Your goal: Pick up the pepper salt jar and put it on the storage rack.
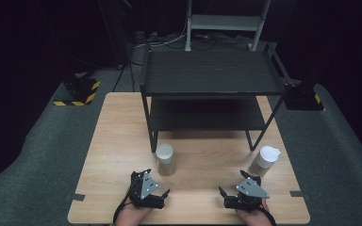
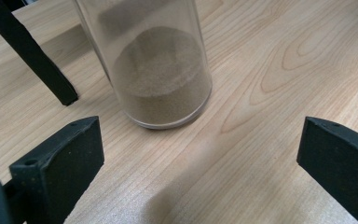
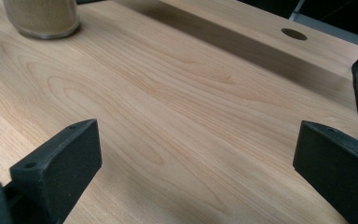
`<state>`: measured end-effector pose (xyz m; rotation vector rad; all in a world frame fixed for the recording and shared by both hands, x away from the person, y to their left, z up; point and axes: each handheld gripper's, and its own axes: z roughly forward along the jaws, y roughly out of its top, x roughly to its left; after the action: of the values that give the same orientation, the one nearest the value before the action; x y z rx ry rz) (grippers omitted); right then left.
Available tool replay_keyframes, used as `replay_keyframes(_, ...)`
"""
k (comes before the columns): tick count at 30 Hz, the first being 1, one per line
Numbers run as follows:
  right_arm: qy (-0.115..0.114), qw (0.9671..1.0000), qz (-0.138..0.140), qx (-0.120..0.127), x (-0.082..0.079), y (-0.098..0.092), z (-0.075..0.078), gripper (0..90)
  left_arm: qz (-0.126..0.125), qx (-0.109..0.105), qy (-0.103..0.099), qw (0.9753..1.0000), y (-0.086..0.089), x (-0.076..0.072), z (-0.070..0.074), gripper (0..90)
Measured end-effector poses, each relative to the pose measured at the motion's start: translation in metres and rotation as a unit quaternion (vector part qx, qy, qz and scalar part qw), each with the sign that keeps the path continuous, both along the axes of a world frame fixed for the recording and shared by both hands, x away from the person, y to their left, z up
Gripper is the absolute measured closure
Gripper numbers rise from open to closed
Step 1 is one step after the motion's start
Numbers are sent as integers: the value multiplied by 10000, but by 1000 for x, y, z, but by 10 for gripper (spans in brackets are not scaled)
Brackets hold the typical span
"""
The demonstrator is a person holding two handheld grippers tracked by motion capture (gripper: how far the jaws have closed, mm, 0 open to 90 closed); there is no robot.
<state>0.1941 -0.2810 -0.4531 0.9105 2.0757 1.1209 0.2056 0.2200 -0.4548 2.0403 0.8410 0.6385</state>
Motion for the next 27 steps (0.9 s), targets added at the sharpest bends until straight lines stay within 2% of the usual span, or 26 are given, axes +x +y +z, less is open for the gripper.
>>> replay_keyframes(4, 54, 9999, 50, 112, 2, -5, 0, 2, 55, -119, 25, 9999, 3, 1, -1, 8)
replay_keyframes(14, -16, 9998, 82, 160, 1, -8, -2, 2, 89, -87, -12, 9999, 2, -2, -1, 8)
replay_keyframes(22, 74, 9999, 113, 95, 4, -6, 1, 2, 66, -138, 63, 9999, 5, 1, 0, 8)
replay_keyframes(27, 40, 9998, 79, 180, 2, -8, -1, 2, 78, -53, 35, 9999, 2, -1, 0, 8)
